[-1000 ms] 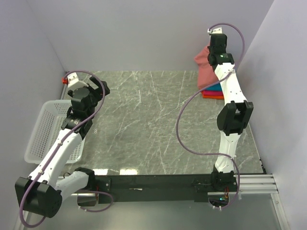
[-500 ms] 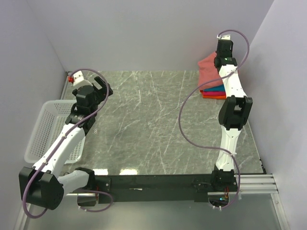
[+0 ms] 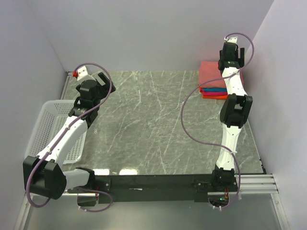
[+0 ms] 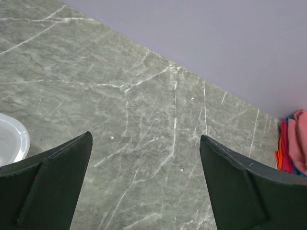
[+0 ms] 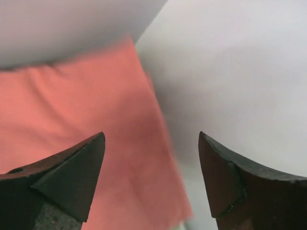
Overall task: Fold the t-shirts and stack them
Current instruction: Neatly place the folded tshirt to the corner, then reset both grippers
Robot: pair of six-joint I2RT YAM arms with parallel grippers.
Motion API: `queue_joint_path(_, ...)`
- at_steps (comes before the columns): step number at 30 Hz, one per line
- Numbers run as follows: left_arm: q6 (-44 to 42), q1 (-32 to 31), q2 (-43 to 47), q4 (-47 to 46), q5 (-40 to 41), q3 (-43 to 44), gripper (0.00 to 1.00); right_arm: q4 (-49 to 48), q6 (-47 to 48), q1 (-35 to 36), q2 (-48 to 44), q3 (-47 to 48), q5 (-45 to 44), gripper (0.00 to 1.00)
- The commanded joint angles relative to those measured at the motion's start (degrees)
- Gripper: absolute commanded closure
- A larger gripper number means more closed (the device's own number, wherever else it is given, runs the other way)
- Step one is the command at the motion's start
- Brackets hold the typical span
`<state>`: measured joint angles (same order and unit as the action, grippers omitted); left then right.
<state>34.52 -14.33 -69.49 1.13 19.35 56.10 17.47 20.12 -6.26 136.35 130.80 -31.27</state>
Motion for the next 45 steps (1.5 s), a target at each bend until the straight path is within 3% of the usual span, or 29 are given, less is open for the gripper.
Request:
queue_joint_path(1,0.02,-0.09,-0.20,0.63,-1.07,3.75,0.01,-3.77,-2.53,-0.50,0.05,1.21,-2.22,0.14)
queue_joint_path(5,0.19,-0.17,0.58,2.03,-1.78,4.46,0.01,-0.61,-7.10,-0.51,-2.40,-0.02,0.68,0.12)
queue_joint_path(12,1.77,-0.09,6.29,2.66,-2.13,2.18,0.01,4.40,-19.93,-0.42,-15.84,-9.50,8.14,0.10)
queue_joint_path(19,5.11,-0.17,11.92,4.85,-2.74,-0.37,0.01,2.75,-31.27,0.81,-36.66,-34.71,12.18,0.09)
queue_joint_path(24,8.53,-0.17,12.81,6.25,-4.23,-0.99,0.01,-3.13,-41.20,0.99,-57.84,-59.36,19.38,0.09)
queue_joint_path(30,11.26,-0.17,10.17,9.94,-8.10,0.50,0.01,-10.09,-45.87,0.99,-81.84,-83.47,27.04,0.08)
queue_joint_path(37,14.16,-0.26,8.59,9.25,-10.04,-2.73,0.01,-4.64,-47.63,0.99,-98.19,-95.11,28.72,0.08)
queue_joint_path(45,15.49,-0.17,5.25,11.87,-6.70,-3.54,0.00,-7.81,-48.16,0.99,-103.40,-100.84,28.81,0.08)
